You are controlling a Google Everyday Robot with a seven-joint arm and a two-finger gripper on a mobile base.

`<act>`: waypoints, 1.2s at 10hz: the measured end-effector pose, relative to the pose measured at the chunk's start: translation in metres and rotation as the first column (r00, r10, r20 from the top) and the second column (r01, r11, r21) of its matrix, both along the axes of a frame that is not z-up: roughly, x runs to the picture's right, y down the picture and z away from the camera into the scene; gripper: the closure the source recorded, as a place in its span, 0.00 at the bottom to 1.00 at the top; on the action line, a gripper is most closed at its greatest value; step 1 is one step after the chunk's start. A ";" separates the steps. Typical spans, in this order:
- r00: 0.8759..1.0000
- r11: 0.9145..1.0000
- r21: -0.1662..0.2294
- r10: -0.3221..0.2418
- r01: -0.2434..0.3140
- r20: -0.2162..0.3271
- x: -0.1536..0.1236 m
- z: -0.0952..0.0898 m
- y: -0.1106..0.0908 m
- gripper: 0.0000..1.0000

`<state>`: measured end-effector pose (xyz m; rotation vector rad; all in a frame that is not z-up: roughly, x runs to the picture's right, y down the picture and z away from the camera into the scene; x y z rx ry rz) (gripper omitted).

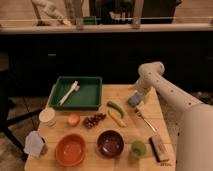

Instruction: Place sponge in plastic cup

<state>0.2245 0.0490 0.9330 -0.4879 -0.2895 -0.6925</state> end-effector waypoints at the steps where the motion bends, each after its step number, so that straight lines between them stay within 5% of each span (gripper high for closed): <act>1: 1.000 1.000 0.001 0.002 -0.002 -0.005 0.001 0.006 0.000 0.20; 7: 0.998 0.999 -0.010 0.042 -0.043 -0.044 0.029 0.032 -0.002 0.20; 12: 0.998 0.998 -0.064 0.022 -0.026 -0.057 0.030 0.056 0.001 0.20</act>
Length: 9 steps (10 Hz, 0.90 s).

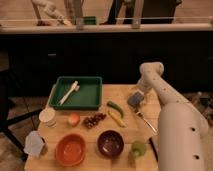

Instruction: Place sponge in plastic cup

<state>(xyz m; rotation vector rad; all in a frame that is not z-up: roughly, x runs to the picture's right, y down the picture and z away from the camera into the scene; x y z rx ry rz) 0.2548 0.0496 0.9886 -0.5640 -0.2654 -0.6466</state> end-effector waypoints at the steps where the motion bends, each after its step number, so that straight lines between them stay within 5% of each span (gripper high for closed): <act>1: 1.000 1.000 -0.008 -0.004 0.004 0.004 -0.001 0.003 0.001 0.23; 9: 0.998 0.999 -0.050 0.015 -0.012 0.053 0.002 0.004 0.007 0.99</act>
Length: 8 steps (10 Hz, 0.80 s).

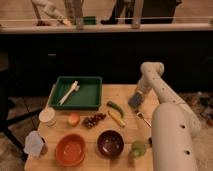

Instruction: Place sponge in plastic cup

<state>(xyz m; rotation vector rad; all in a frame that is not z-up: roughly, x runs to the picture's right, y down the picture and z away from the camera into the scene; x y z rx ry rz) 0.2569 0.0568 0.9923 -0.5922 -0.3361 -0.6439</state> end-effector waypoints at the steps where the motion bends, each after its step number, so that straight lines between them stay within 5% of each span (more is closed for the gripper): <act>1: 1.000 1.000 -0.002 0.001 -0.001 0.003 0.000 0.000 0.001 1.00; 8: 0.998 1.000 0.001 -0.015 0.015 0.059 -0.012 -0.010 -0.002 1.00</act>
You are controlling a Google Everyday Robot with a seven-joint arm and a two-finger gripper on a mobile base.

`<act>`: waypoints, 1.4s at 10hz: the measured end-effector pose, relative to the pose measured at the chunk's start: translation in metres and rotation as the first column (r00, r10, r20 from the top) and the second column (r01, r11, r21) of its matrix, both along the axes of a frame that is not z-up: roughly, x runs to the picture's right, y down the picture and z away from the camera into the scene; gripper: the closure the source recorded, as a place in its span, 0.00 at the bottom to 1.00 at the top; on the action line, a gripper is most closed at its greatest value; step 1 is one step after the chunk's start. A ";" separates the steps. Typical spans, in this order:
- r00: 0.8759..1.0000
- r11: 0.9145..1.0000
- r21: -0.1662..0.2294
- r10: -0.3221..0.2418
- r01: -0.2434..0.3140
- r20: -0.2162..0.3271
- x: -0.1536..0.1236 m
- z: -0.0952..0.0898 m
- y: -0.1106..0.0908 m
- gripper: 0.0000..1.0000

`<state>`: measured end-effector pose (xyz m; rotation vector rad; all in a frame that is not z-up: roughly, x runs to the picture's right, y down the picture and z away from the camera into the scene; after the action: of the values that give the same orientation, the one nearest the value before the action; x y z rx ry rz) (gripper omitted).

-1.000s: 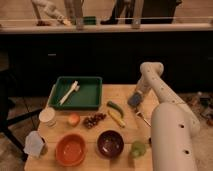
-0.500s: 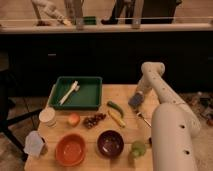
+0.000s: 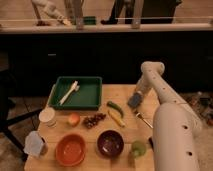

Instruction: Place sponge in plastic cup

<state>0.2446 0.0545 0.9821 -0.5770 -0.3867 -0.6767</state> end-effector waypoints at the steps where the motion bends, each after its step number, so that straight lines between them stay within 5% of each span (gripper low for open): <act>1: 1.000 1.000 0.000 -0.009 0.009 0.014 -0.003 -0.003 -0.001 1.00; 7: 0.987 0.996 0.035 -0.091 0.087 0.135 -0.031 -0.046 -0.014 1.00; 12: 0.927 0.969 0.086 -0.246 0.231 0.283 -0.066 -0.111 0.002 1.00; 14: 0.914 0.962 0.093 -0.275 0.258 0.300 -0.068 -0.128 0.007 1.00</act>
<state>0.1771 0.0618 0.8545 -0.4779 -0.5885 -1.0447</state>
